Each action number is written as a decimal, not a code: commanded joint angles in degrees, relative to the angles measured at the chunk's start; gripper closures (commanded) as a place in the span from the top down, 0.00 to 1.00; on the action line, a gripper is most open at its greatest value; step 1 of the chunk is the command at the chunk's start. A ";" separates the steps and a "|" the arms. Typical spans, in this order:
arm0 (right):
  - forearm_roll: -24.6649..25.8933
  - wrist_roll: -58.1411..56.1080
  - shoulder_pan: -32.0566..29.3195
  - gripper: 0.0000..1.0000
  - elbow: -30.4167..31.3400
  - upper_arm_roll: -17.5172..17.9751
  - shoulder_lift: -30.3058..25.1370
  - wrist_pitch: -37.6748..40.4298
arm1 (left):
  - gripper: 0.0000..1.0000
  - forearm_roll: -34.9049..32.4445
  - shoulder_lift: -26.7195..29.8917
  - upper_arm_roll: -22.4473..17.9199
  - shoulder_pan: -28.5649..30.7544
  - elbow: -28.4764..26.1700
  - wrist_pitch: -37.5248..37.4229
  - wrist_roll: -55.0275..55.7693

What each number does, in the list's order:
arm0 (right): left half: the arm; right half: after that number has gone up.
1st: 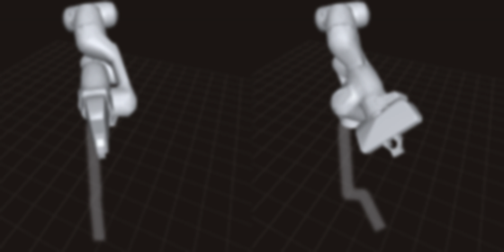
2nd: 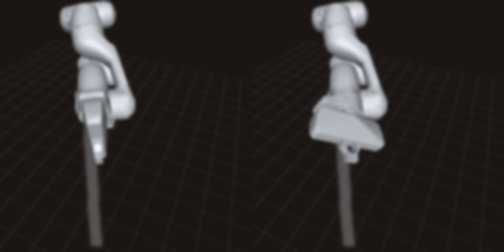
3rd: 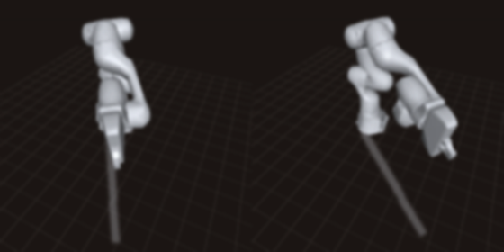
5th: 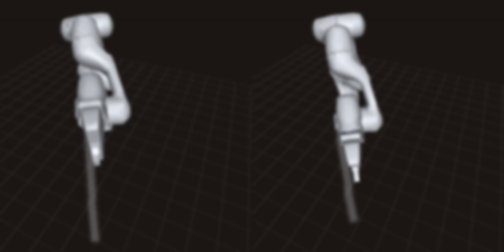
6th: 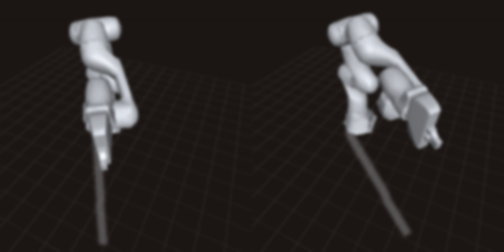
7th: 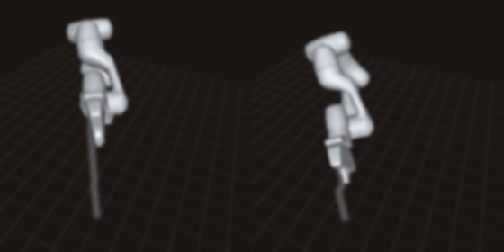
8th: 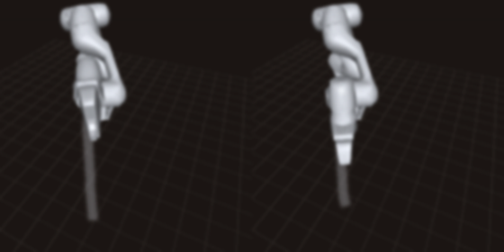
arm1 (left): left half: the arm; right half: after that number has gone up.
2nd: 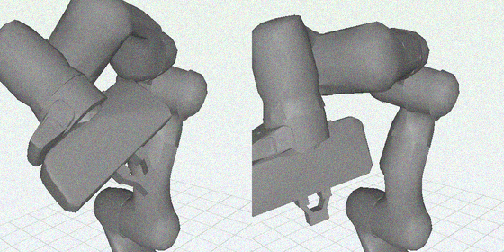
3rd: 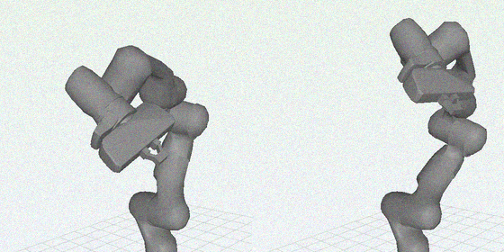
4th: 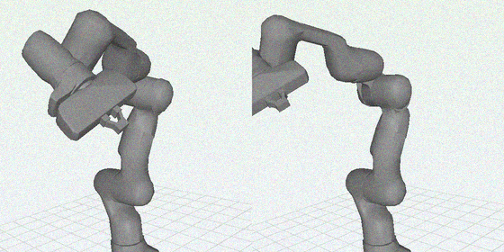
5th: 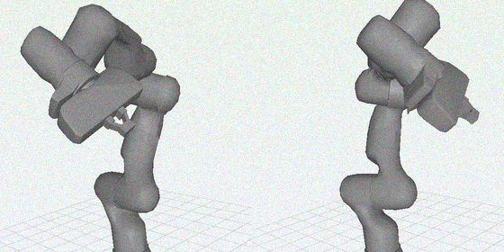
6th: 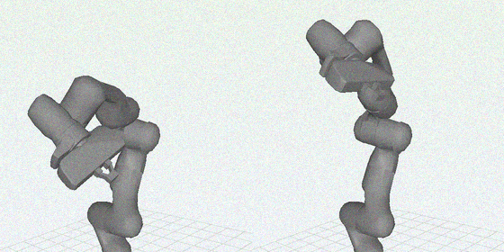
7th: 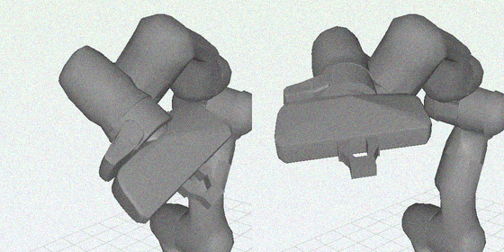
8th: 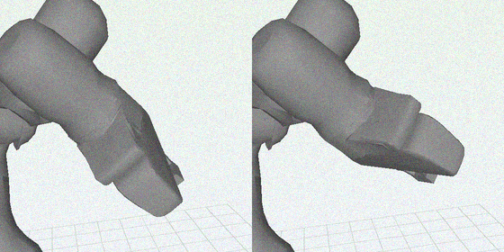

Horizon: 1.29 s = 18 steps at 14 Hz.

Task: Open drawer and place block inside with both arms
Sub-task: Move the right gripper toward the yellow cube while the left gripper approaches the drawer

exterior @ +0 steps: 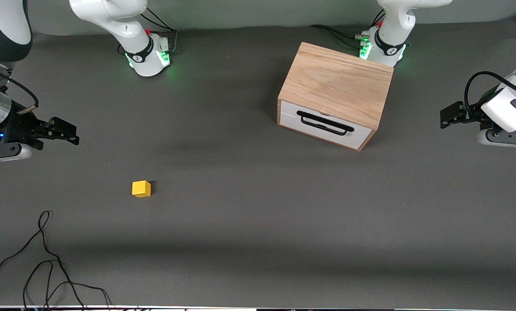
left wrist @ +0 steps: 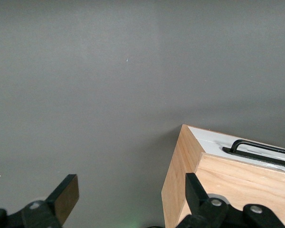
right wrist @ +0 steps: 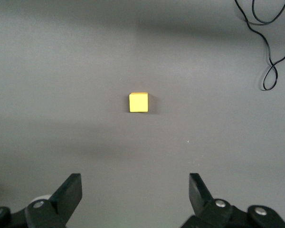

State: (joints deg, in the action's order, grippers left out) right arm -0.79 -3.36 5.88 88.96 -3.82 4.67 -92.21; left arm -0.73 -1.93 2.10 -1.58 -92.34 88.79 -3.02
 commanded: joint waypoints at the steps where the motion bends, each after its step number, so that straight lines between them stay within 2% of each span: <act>1: -1.06 1.16 -0.17 1.00 -1.07 0.21 0.26 0.36 | 1.00 0.20 0.52 -0.16 0.17 0.05 -0.81 0.04; 9: -1.15 0.46 -0.52 1.00 -0.37 0.12 1.40 -1.13 | 1.00 0.20 0.79 -0.08 0.00 0.14 -1.25 0.04; 13: -1.15 0.90 -0.52 1.00 3.14 0.12 1.31 -3.15 | 1.00 0.20 0.79 -0.08 -0.27 0.14 -1.25 0.74; 16: -1.06 0.89 -0.43 1.00 7.44 0.04 1.31 -7.62 | 1.00 0.46 1.05 0.10 -0.44 0.23 -1.25 0.92; 18: -1.06 0.81 -0.43 1.00 10.17 0.04 1.05 -9.65 | 1.00 2.74 1.14 0.10 -0.53 0.23 -1.25 1.70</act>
State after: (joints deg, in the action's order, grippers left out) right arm -0.90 -3.31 5.60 95.92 -3.82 6.68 -99.27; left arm 0.18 -1.79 2.38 -1.54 -92.27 88.45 -2.75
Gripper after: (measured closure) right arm 0.000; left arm 0.000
